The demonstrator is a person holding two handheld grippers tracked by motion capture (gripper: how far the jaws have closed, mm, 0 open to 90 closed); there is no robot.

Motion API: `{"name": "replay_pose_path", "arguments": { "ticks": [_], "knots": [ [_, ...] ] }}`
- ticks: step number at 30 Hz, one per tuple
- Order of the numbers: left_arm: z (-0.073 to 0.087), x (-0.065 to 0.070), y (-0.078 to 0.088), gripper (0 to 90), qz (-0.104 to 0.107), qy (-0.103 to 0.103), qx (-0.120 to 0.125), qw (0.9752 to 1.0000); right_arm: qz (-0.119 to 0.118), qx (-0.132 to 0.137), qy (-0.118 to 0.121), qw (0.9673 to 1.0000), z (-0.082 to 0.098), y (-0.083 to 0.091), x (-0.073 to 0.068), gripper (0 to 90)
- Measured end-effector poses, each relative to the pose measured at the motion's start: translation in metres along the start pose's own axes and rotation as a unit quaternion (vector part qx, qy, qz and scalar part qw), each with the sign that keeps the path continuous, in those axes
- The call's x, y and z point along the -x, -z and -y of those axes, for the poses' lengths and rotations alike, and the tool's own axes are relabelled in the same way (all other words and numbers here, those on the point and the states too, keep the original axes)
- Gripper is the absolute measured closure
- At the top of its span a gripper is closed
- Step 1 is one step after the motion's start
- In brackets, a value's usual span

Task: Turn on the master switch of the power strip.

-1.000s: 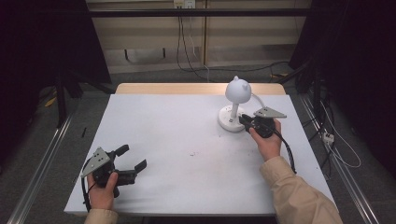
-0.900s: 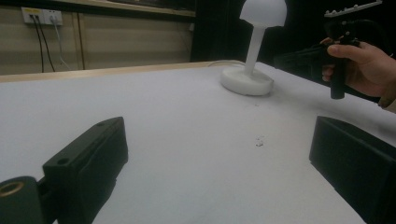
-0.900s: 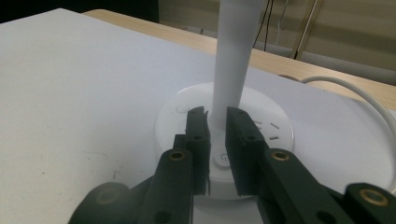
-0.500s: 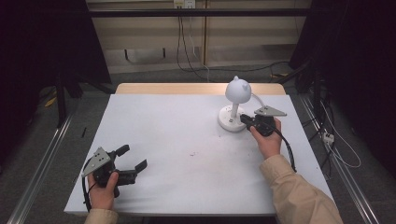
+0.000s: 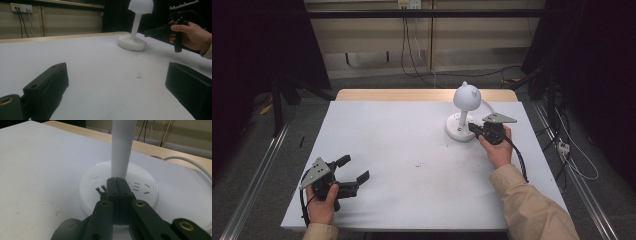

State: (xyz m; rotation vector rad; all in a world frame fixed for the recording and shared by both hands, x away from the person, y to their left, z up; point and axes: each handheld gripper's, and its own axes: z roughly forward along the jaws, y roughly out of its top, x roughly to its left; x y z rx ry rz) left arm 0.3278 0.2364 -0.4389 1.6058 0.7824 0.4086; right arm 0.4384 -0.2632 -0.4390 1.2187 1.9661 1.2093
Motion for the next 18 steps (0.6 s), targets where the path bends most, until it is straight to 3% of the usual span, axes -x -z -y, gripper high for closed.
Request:
{"name": "replay_pose_path", "arguments": {
  "ticks": [18],
  "knots": [
    [-0.0009, -0.0001, 0.0012, 4.4, -0.002, -0.001, 0.004, 1.0000, 0.008, -0.010, 0.006, 0.9999, 0.0004, -0.0054, -0.0002, 90.0]
  ]
}}
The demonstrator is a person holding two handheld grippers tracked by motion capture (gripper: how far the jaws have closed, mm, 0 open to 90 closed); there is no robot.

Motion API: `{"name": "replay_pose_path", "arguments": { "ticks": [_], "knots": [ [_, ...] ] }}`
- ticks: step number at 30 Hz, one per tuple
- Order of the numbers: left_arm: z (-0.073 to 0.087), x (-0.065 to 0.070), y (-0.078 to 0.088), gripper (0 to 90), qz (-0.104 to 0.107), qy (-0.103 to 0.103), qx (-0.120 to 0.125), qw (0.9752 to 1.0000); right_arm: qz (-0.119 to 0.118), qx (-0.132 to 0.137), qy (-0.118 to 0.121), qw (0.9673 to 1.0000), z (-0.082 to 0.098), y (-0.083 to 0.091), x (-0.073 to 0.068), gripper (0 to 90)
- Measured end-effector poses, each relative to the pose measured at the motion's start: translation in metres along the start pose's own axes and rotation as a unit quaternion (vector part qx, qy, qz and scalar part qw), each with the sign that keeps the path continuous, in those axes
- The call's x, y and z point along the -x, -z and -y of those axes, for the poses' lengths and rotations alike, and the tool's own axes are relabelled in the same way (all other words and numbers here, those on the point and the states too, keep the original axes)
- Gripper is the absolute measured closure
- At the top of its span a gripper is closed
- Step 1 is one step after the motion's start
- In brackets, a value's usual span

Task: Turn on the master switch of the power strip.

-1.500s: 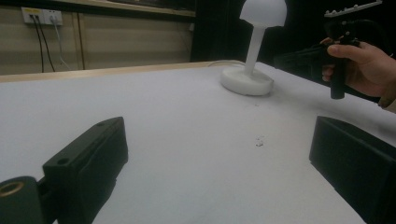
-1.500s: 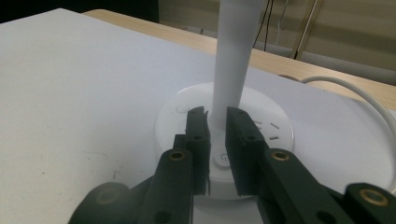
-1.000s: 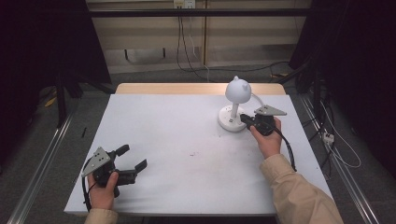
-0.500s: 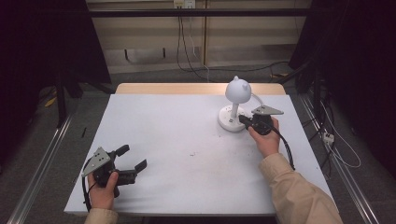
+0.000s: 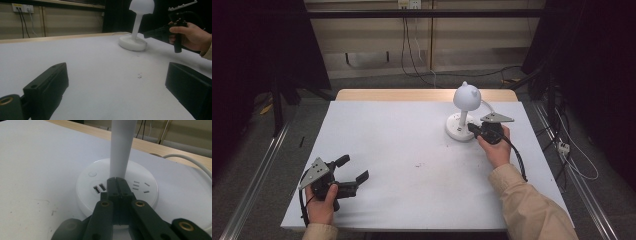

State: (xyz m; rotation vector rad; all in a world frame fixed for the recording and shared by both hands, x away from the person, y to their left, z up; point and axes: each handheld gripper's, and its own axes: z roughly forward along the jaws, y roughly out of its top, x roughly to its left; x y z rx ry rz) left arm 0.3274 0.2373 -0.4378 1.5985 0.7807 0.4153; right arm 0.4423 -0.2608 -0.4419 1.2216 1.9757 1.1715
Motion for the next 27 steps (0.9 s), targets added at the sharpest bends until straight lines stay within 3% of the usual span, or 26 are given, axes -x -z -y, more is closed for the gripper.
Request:
{"name": "replay_pose_path", "arguments": {
  "ticks": [27],
  "knots": [
    [-0.001, 0.001, 0.000, 4.3, -0.004, 0.001, 0.006, 1.0000, 0.014, -0.013, 0.010, 0.9998, 0.008, -0.012, 0.001, 90.0]
  ]
}}
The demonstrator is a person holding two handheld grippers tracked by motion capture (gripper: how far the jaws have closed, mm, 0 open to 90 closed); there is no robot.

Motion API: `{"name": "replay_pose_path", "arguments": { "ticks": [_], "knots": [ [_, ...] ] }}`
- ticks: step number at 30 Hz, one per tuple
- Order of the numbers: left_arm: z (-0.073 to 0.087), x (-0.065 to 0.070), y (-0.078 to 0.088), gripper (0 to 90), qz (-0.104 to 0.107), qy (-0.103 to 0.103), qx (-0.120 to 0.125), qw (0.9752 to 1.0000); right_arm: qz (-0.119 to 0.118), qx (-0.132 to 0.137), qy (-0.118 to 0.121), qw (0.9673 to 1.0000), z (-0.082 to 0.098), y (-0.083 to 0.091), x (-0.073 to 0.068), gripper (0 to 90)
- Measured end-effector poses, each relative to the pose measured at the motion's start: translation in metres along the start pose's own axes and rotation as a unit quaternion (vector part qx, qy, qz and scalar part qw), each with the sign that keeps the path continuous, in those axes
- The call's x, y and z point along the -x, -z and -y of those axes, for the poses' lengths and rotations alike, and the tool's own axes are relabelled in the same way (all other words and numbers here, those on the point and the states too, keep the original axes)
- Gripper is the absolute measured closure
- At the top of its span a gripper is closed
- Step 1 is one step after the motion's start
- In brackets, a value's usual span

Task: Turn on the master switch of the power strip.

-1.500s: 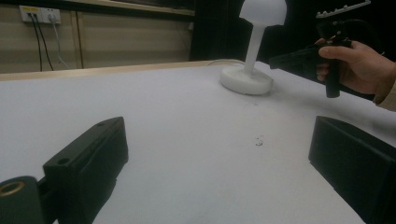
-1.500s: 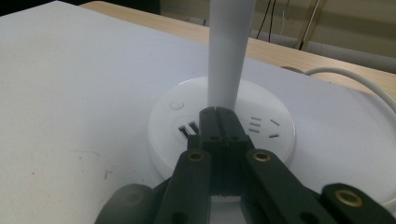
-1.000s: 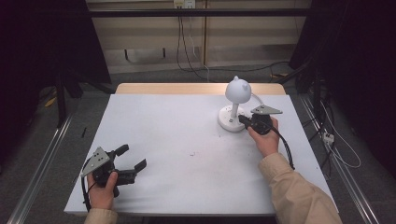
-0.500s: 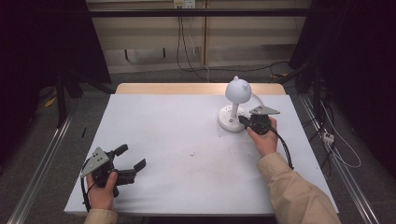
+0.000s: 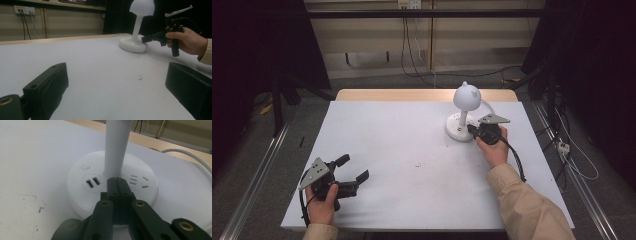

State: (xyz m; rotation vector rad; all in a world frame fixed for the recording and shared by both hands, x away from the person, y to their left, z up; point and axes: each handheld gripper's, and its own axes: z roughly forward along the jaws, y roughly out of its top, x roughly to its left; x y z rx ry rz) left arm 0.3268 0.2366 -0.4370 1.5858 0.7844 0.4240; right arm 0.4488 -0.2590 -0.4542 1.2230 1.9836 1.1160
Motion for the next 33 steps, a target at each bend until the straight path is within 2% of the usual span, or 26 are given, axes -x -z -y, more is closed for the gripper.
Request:
{"name": "replay_pose_path", "arguments": {
  "ticks": [16, 33],
  "knots": [
    [-0.0003, -0.0007, 0.0017, 4.3, -0.002, 0.000, 0.002, 1.0000, -0.002, 0.002, 0.008, 1.0000, 0.0008, -0.0005, -0.0013, 90.0],
    [-0.0015, 0.0009, 0.0016, 4.3, -0.002, 0.000, 0.005, 1.0000, -0.006, 0.005, 0.002, 1.0000, 0.0024, -0.0010, 0.0000, 90.0]
  ]
}}
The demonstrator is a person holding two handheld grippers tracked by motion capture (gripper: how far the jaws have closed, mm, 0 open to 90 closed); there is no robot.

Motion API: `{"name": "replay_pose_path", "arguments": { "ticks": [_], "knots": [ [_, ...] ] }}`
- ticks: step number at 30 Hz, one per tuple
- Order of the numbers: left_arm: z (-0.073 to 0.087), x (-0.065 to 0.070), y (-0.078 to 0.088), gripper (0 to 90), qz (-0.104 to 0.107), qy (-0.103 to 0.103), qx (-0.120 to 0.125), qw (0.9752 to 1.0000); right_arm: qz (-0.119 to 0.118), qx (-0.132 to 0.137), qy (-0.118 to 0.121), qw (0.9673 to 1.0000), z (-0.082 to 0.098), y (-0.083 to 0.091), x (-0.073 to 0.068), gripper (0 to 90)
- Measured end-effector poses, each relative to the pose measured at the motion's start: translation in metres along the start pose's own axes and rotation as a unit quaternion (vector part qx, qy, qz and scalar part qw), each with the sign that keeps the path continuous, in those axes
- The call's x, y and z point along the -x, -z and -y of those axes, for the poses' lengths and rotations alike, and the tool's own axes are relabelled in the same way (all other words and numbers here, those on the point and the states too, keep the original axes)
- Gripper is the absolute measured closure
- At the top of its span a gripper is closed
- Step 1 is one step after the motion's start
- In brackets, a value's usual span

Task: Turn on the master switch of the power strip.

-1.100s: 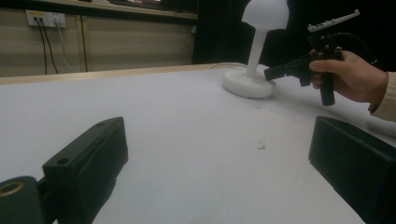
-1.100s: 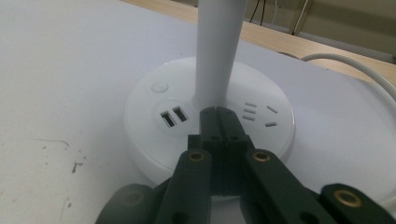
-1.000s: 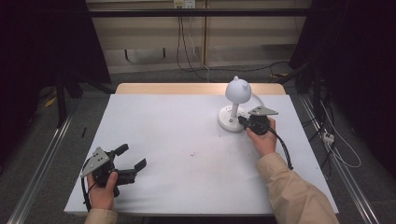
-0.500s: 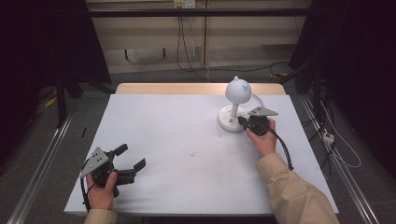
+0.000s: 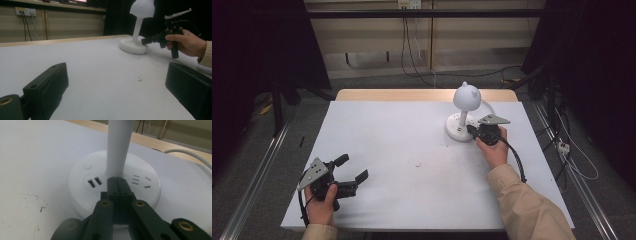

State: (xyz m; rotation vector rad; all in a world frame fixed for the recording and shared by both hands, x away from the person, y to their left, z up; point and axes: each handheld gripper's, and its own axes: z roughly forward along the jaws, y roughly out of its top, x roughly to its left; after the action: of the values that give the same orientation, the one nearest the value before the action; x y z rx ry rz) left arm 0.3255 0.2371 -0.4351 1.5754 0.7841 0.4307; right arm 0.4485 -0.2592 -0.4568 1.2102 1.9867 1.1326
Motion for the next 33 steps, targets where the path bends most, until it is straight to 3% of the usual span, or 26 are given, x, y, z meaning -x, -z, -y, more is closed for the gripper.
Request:
{"name": "replay_pose_path", "arguments": {
  "ticks": [33],
  "knots": [
    [-0.0007, 0.0013, 0.0005, 4.3, 0.003, -0.002, 0.003, 1.0000, -0.001, 0.001, 0.004, 1.0000, 0.0019, -0.0005, 0.0000, 90.0]
  ]
}}
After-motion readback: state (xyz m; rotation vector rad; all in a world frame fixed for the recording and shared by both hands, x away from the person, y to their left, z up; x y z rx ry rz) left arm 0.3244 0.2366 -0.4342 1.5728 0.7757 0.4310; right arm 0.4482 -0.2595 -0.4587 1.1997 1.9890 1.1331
